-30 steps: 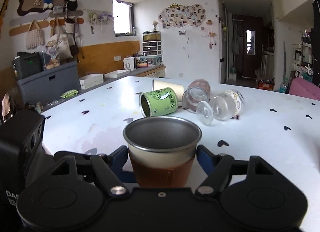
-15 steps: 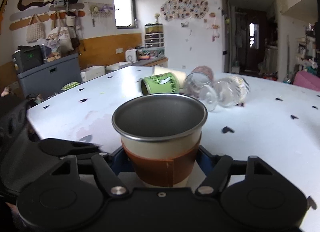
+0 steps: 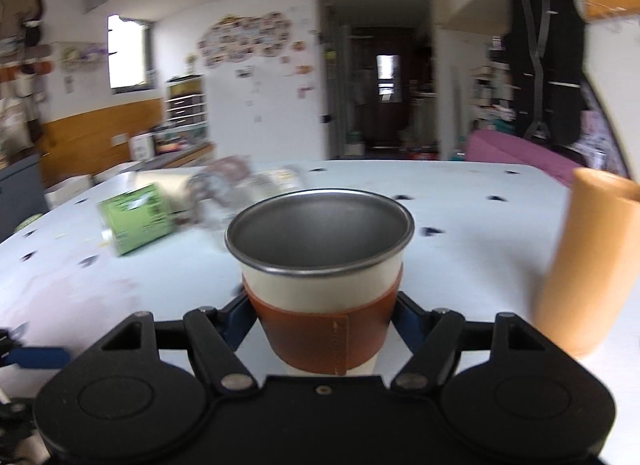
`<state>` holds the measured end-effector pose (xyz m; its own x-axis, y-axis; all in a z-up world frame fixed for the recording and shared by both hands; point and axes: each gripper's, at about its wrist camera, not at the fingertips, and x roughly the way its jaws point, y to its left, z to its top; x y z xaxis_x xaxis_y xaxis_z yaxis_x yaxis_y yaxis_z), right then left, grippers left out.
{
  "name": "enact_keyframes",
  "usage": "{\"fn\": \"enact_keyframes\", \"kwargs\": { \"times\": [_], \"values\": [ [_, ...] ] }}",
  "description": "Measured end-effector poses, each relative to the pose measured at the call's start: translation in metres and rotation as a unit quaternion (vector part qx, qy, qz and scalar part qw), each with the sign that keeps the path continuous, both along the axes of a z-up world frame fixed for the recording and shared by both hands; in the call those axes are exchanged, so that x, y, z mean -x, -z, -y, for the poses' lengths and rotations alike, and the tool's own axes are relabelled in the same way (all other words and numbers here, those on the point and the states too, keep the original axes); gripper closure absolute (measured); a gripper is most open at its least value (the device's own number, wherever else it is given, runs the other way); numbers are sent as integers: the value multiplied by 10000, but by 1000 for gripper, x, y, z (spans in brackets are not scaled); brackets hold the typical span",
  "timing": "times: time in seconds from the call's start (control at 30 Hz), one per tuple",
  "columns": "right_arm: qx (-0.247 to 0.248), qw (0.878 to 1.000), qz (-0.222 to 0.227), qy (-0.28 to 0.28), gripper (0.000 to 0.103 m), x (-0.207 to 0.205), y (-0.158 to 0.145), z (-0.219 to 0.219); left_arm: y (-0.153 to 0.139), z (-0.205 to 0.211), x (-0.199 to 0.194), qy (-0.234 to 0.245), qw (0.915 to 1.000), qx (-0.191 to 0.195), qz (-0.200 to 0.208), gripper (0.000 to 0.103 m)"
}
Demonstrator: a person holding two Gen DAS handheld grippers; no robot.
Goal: Flip cup upright
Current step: 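Carry the cup upright with the right gripper beside the wooden cup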
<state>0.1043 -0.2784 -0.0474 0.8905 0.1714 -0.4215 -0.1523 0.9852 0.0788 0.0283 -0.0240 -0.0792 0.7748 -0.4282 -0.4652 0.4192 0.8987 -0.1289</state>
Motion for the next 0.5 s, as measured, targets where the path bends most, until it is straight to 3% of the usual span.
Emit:
{"fn": "enact_keyframes", "kwargs": {
  "times": [0.23, 0.5],
  "values": [
    [-16, 9971, 74, 751, 30, -19, 4, 37, 0, 0, -1, -46, 10000, 22, -4, 40],
    [6, 9937, 162, 1110, 30, -29, 8, 49, -1, 0, -1, -103, 9999, 20, 14, 39]
  ]
}}
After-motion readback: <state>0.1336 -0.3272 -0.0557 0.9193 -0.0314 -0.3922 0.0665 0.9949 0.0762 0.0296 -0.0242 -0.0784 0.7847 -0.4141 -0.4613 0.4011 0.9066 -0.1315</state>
